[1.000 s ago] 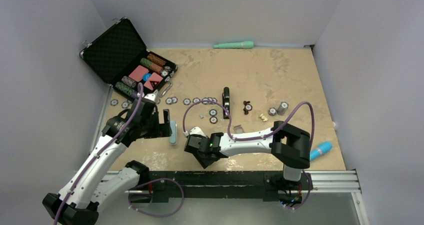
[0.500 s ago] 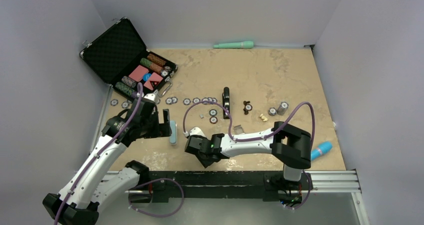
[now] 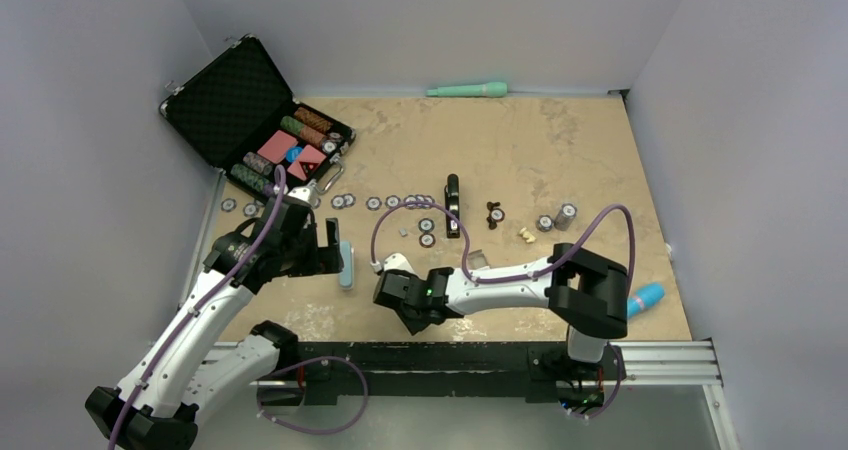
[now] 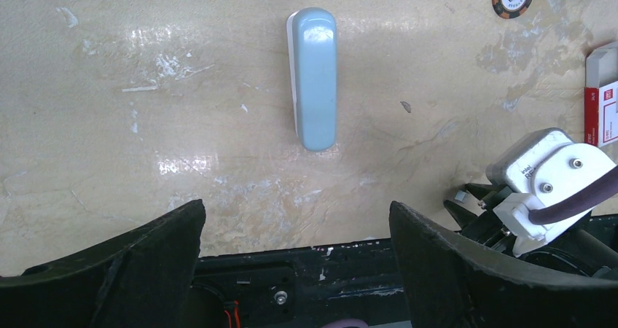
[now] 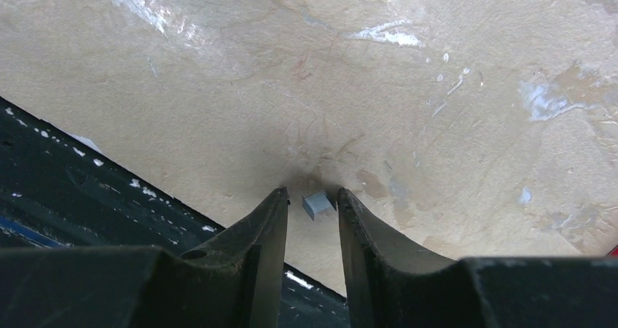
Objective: Unload the staples from the stapler
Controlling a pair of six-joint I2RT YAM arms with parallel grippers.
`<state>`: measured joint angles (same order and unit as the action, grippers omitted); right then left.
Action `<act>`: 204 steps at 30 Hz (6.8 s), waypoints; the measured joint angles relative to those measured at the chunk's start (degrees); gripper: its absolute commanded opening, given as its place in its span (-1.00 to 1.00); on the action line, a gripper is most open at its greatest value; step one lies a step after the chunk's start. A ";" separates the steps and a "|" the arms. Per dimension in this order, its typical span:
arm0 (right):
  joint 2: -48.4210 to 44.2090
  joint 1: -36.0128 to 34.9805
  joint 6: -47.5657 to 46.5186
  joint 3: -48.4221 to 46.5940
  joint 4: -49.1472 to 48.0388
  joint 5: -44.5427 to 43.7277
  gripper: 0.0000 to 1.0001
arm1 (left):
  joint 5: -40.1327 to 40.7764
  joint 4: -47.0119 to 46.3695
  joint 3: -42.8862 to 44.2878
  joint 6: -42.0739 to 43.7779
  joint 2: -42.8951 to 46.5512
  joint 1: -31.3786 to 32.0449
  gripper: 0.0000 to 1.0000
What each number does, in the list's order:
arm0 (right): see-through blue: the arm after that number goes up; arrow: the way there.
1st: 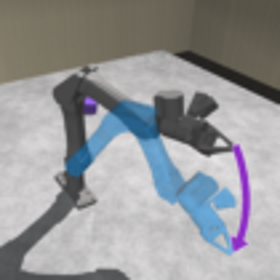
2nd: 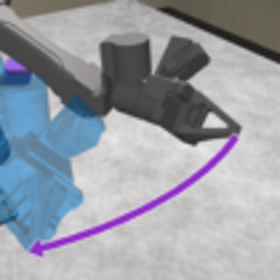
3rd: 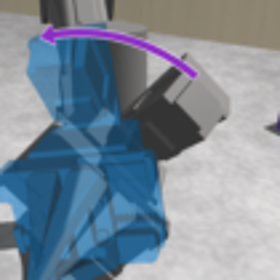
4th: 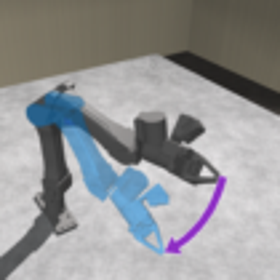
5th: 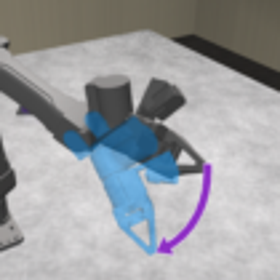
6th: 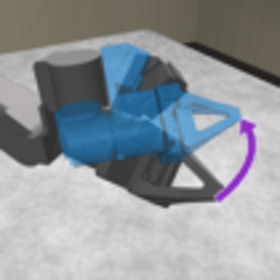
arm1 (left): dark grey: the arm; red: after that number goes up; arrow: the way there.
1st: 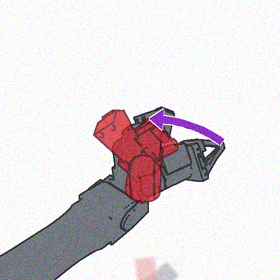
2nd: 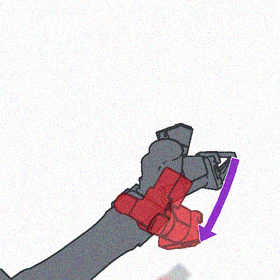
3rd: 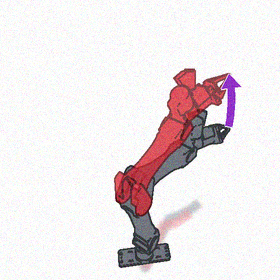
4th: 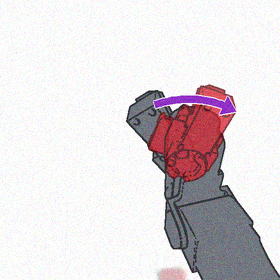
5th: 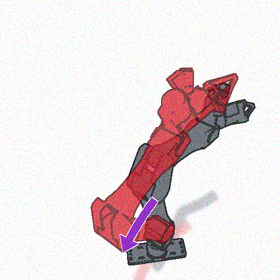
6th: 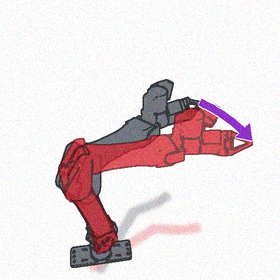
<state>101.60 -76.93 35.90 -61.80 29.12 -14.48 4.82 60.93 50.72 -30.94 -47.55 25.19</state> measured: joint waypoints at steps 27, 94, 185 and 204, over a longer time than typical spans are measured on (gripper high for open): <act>0.17 -0.35 3.58 -0.52 3.69 -0.90 -0.24 | -0.02 0.00 0.00 0.00 0.28 -0.04 1.00; 1.20 1.18 4.42 -2.60 7.30 -2.60 -0.47 | -0.04 0.00 0.00 0.00 0.59 -0.07 1.00; 0.92 6.43 6.38 -7.30 12.09 -0.02 -0.60 | -0.37 -0.02 0.00 0.02 1.49 -0.33 1.00; -5.66 26.38 -0.31 -4.31 13.00 -3.10 -0.60 | -0.39 -0.02 0.00 0.02 2.12 -0.33 1.00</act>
<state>95.94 -50.54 35.59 -66.11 42.13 -17.58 4.43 60.90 50.72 -30.92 -45.43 24.86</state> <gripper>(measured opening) 0.208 0.997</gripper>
